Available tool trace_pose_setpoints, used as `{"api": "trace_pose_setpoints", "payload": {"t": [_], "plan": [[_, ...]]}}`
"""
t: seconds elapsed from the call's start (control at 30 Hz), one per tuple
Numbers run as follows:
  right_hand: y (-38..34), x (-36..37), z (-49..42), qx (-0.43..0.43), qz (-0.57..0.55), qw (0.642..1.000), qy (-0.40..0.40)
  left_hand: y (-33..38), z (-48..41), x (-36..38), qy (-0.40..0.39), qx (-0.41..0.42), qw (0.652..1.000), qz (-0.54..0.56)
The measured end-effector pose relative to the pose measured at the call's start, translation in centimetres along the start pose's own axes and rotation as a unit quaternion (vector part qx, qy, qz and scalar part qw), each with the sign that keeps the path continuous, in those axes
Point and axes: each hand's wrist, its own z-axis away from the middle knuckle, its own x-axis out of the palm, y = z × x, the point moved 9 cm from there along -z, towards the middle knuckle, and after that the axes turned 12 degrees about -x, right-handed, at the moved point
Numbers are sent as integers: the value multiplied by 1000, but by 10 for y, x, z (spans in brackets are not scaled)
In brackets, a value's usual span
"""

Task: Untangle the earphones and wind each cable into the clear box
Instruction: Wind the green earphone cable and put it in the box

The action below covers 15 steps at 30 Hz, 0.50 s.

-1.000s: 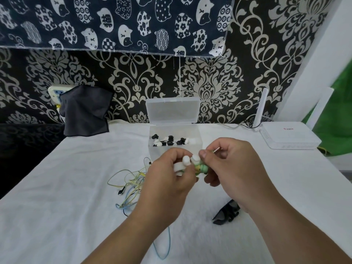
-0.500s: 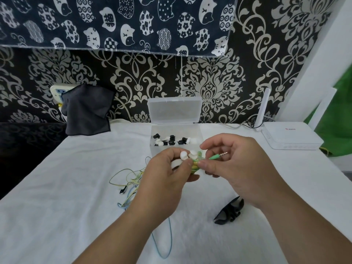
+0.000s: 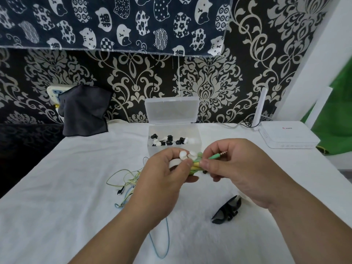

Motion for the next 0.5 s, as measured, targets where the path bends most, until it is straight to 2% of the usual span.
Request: {"api": "trace_pose_setpoints", "payload": {"t": [0.1,0.23,0.3,0.5], "plan": [[-1,-3,1,1,8,1000,-6,0,0,2,-15,3,1000,0],[3,0,4,49,-81,995,-9,5,-1,2,-43,11,999,-21],[4,1,5,59,-86,994,-12,8,1,3,-52,15,997,-46],[10,3,6,76,-61,995,-6,10,4,3,-19,30,995,-96]]}}
